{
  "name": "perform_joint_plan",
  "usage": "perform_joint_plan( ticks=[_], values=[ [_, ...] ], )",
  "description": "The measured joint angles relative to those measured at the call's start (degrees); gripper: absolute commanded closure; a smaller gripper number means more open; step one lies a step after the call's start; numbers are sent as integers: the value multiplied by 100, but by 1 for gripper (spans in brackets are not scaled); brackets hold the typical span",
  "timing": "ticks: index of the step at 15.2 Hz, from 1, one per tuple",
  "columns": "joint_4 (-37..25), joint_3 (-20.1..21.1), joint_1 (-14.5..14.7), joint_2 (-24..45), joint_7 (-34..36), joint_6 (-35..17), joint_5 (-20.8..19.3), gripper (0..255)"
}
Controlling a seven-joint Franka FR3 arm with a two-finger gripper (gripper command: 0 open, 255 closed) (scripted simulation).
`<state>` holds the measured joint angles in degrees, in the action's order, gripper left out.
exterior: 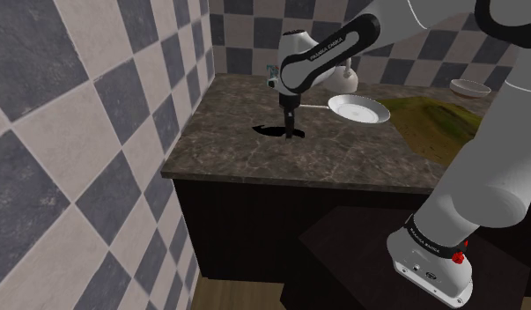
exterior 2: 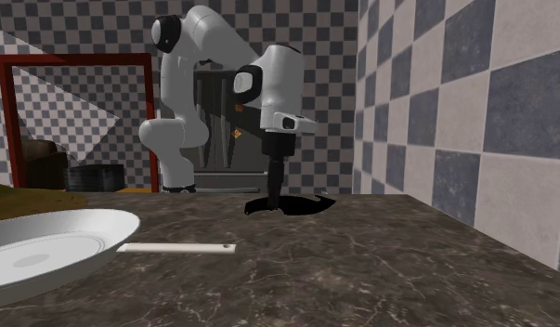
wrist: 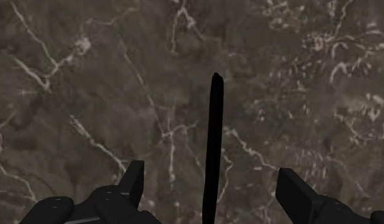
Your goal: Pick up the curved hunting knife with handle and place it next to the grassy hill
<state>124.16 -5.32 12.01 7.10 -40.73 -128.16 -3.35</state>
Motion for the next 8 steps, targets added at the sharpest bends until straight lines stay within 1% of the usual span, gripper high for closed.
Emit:
perform_joint_plan(
  ticks=[3,8],
  values=[
    [85,-8,-14,131,-15,-215,4,0],
    [110,-5,-11,155,-10,-267,6,0]
  ],
)
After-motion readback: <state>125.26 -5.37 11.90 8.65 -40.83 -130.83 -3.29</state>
